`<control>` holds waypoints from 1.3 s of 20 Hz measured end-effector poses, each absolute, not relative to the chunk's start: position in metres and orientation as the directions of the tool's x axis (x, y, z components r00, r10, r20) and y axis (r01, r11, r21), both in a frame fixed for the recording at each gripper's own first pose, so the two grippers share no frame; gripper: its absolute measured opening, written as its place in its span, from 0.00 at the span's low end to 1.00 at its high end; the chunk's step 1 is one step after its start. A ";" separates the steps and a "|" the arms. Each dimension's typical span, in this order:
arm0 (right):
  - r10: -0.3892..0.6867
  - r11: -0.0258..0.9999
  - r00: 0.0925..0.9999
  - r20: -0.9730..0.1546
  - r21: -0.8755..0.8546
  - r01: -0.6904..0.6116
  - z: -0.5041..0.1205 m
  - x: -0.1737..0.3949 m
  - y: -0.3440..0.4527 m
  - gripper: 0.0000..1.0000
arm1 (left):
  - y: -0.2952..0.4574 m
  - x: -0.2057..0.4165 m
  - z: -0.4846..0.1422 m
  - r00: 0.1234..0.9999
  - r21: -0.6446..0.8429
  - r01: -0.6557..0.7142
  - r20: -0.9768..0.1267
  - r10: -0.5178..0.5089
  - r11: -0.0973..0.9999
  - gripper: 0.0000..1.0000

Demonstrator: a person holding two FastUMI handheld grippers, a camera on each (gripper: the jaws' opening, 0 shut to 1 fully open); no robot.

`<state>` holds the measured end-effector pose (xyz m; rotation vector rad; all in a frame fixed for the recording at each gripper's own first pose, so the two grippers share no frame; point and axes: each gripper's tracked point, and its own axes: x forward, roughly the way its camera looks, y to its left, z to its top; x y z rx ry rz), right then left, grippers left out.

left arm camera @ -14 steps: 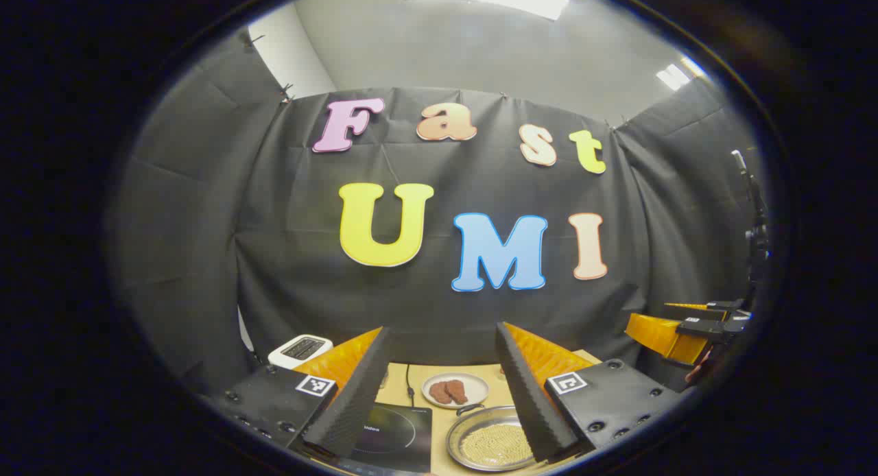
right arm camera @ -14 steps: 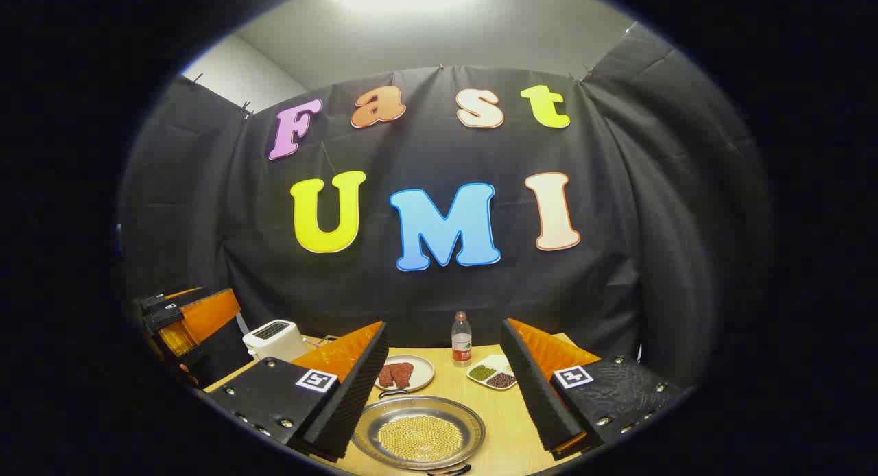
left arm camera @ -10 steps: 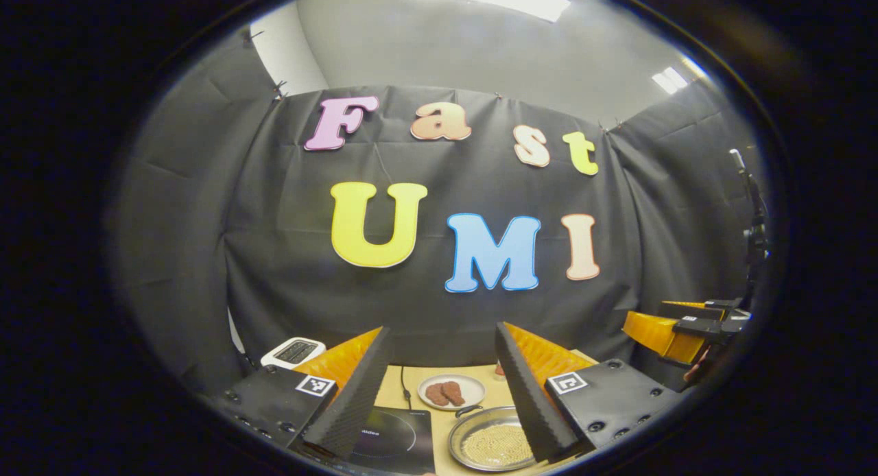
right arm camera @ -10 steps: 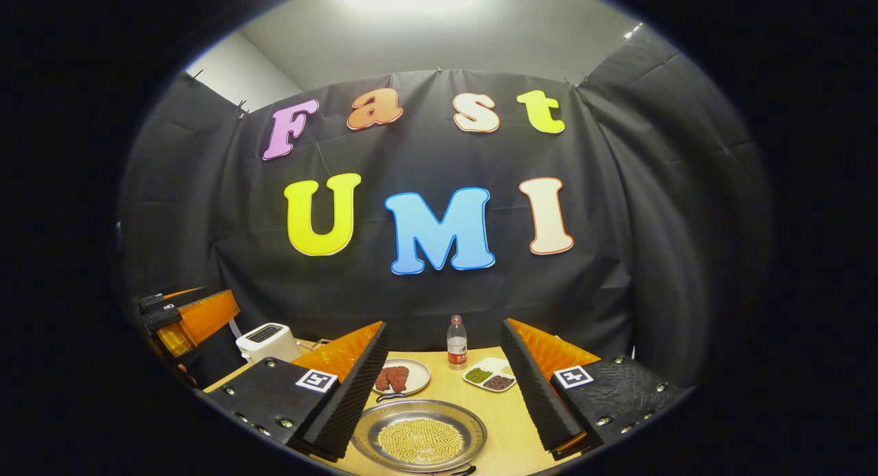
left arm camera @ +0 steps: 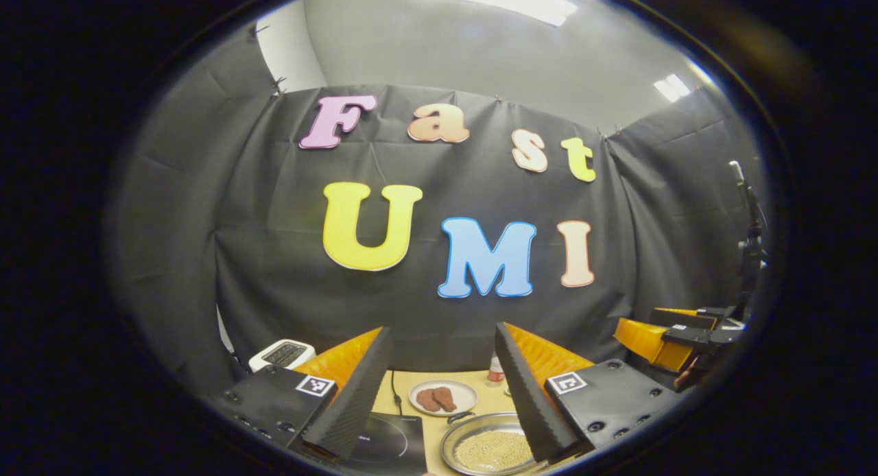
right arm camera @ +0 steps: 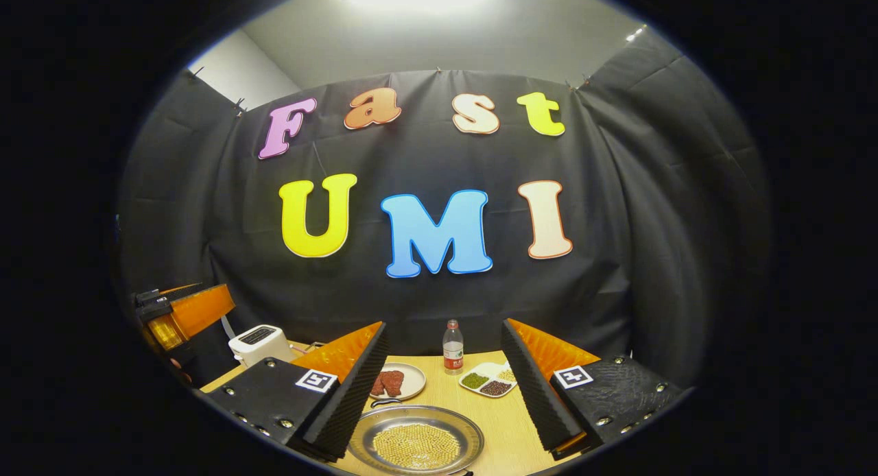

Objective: First push the handle of the pot to place it horizontally, then grasp the pot with both hands and set it on the induction cooktop.

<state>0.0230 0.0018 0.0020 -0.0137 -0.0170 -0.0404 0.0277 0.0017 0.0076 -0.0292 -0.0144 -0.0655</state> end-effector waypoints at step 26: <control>0.156 0.970 0.731 -0.664 -0.036 -0.240 -0.265 -0.018 0.024 0.30 | 0.015 0.042 -0.056 0.994 -0.047 0.015 -0.108 -0.020 0.999 0.95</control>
